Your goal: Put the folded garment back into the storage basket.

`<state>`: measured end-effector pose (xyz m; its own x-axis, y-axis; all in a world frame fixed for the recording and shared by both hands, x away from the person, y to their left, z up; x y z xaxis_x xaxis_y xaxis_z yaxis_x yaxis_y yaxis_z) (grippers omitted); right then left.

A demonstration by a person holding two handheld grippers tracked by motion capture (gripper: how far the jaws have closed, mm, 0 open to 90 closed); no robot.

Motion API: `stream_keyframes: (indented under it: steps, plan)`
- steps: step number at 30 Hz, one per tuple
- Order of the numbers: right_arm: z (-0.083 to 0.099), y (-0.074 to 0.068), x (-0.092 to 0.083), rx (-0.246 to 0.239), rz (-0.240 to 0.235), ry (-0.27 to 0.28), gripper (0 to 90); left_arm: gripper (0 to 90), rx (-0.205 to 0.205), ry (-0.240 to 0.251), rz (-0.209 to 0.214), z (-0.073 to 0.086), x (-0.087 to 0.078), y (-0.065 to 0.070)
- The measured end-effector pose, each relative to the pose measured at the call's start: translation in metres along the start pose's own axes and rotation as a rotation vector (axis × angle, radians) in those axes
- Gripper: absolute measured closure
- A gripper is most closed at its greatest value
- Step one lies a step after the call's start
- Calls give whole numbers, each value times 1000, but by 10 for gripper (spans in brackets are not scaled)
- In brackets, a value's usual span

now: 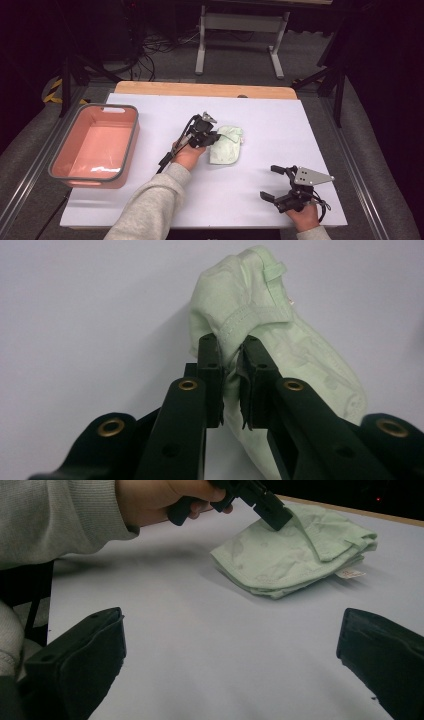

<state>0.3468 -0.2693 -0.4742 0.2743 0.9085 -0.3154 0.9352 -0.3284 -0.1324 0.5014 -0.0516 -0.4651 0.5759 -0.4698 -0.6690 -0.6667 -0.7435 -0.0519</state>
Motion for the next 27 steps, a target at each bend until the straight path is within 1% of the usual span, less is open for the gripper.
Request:
stream_keyframes:
  steps: [3, 5, 8, 11, 12, 13, 16, 17, 24, 26, 27]
  plan:
    - [0, 0, 0, 1, 0, 0, 0, 815, 2, 23, 16, -4, -8, 3]
    - [0, 0, 0, 1, 0, 0, 0, 816, 5, 46, 16, -7, -12, 5]
    - [0, 0, 0, 2, 0, 0, 0, 816, 12, 65, 23, -10, -19, 7]
    - [0, 0, 0, 1, 1, 0, 0, 817, 17, 86, 18, -13, -26, 8]
    - [0, 0, 0, 2, 2, 1, 0, 817, 24, 89, 19, -13, -28, 9]
    - [0, 0, 0, 1, 3, 0, 0, 818, 18, 95, 22, -14, -30, 10]
    - [0, 0, 0, 1, 4, -1, 0, 818, 27, 117, 23, -17, -38, 10]
    - [0, 0, 0, 1, 4, -1, 0, 818, 21, 122, 25, -17, -39, 10]
    - [0, 0, 0, 1, 5, 1, 0, 819, 20, 160, 29, -21, -55, 7]
    - [0, 0, 0, 2, 5, 1, 0, 819, 16, 168, 38, -22, -60, 6]
    - [0, 0, 0, 1, 5, 1, 0, 819, 22, 175, 35, -23, -62, 5]
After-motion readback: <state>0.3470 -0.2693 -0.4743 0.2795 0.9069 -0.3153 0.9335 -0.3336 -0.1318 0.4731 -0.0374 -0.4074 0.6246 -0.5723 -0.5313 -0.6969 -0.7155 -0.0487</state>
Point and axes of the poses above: each handheld gripper's, and its own axes: x roughly forward along the jaws, z roughly out of its underside, y roughly to its right, the point moved 7 cm from there along x, roughly forward along the jaws, and after that the axes turned 13 degrees about -z, right-handed, at the moved point
